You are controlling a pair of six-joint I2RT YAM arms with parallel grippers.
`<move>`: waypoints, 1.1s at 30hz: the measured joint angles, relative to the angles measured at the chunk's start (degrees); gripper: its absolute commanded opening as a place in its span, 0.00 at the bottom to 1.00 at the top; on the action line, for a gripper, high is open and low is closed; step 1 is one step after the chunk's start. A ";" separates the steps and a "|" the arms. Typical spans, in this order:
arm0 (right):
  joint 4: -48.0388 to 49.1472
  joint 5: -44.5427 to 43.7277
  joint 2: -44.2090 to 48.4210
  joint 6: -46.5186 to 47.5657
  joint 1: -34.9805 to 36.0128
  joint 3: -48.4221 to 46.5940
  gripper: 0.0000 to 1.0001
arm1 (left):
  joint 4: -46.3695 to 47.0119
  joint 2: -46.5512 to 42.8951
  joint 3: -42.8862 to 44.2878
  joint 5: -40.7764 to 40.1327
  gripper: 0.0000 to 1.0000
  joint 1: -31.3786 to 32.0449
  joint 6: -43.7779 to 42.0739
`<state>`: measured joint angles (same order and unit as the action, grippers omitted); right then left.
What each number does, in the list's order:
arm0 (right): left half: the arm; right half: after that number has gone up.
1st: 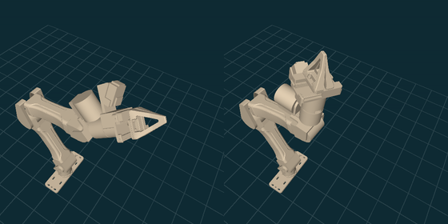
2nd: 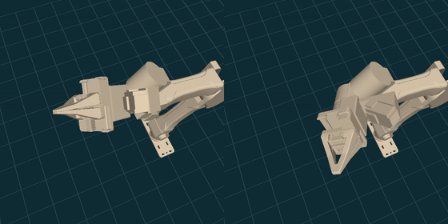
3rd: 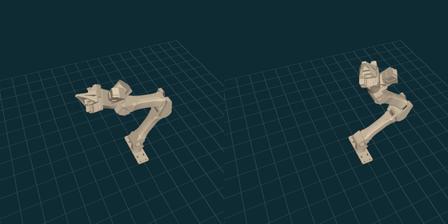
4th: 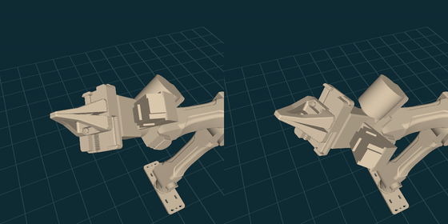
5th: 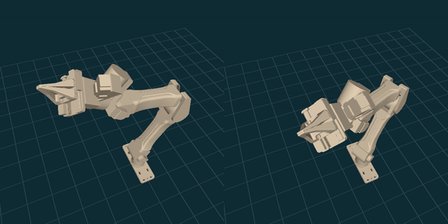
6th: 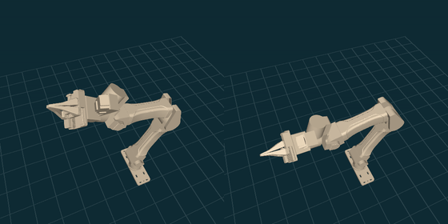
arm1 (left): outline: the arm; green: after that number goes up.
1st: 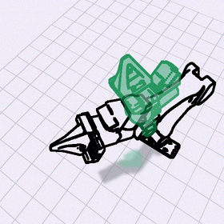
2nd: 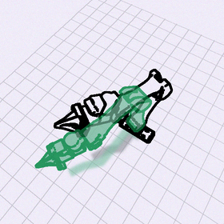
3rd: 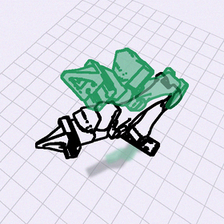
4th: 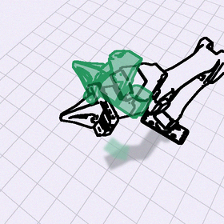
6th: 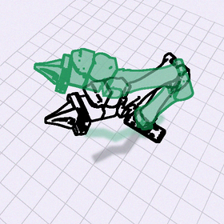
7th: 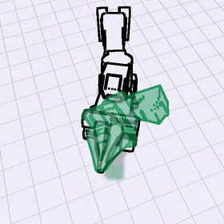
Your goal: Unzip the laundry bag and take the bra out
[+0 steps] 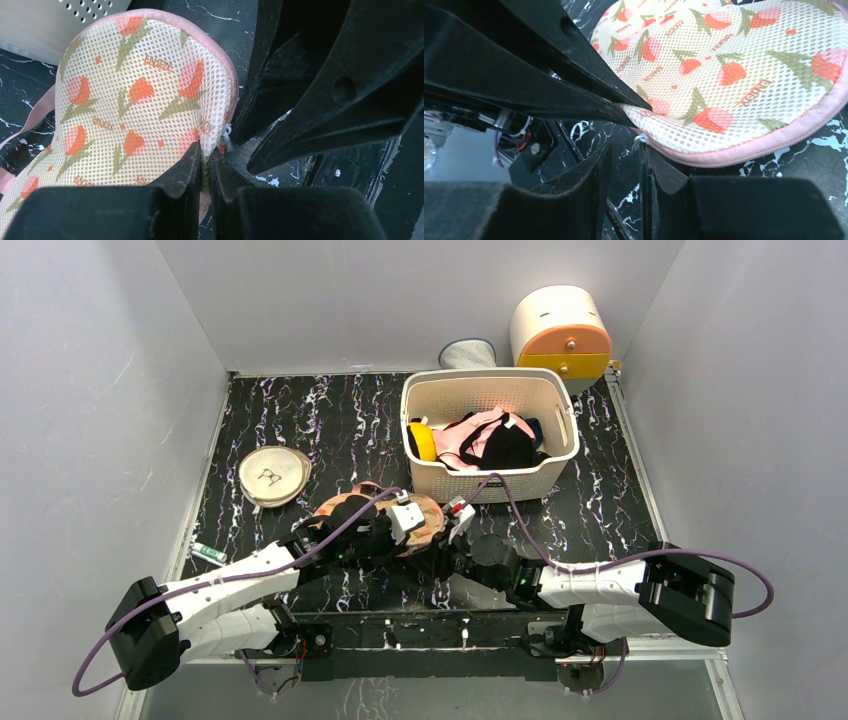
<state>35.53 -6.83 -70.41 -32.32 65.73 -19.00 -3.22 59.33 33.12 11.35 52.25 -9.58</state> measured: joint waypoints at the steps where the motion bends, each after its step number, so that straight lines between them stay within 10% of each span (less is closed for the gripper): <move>1: 0.00 -0.22 -0.09 -0.20 0.09 -0.37 0.24 | 0.09 0.00 0.00 -0.09 0.00 0.00 -0.02; 28: -4.24 -11.15 -2.67 -4.63 0.92 -3.21 0.25 | 0.11 1.27 0.15 -0.31 0.00 -0.02 -0.87; 33: -5.07 -11.43 -3.67 -3.41 0.92 -4.04 0.39 | -0.48 1.31 0.15 -0.74 0.00 -0.17 -1.16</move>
<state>30.46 -18.26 -74.08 -35.73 66.65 -23.05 -3.70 60.64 33.28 10.61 52.07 -10.74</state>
